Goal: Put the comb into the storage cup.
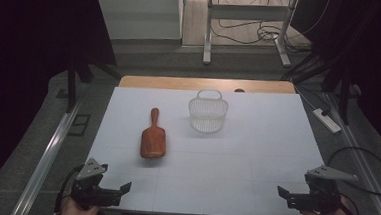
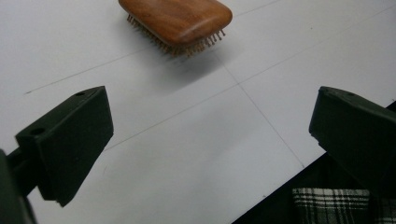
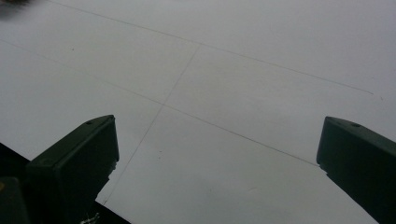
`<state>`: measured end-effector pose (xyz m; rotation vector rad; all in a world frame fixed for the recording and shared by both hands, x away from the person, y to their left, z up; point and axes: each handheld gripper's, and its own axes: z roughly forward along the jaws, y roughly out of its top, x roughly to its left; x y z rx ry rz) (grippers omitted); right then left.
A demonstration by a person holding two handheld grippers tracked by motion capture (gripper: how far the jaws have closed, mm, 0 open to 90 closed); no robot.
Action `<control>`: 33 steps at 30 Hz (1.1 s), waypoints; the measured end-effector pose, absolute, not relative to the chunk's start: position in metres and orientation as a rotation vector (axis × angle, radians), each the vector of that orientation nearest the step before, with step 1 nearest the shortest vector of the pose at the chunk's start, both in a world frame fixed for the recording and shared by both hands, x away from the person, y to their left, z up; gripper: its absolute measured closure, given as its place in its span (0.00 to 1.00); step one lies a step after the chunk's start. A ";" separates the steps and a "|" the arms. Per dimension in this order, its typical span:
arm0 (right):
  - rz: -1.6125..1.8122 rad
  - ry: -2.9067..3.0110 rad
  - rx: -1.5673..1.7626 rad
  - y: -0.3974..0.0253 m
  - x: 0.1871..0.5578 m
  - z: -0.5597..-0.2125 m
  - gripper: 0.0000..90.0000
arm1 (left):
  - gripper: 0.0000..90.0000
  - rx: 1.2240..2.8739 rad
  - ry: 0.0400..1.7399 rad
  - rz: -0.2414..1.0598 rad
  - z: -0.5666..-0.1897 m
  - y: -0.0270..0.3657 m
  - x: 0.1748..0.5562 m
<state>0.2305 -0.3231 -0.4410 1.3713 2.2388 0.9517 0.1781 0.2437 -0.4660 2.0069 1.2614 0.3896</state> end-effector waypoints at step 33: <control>0.996 2.256 1.346 -0.324 0.230 -0.440 0.00 | 0.00 2.018 1.286 0.260 -0.468 0.247 0.188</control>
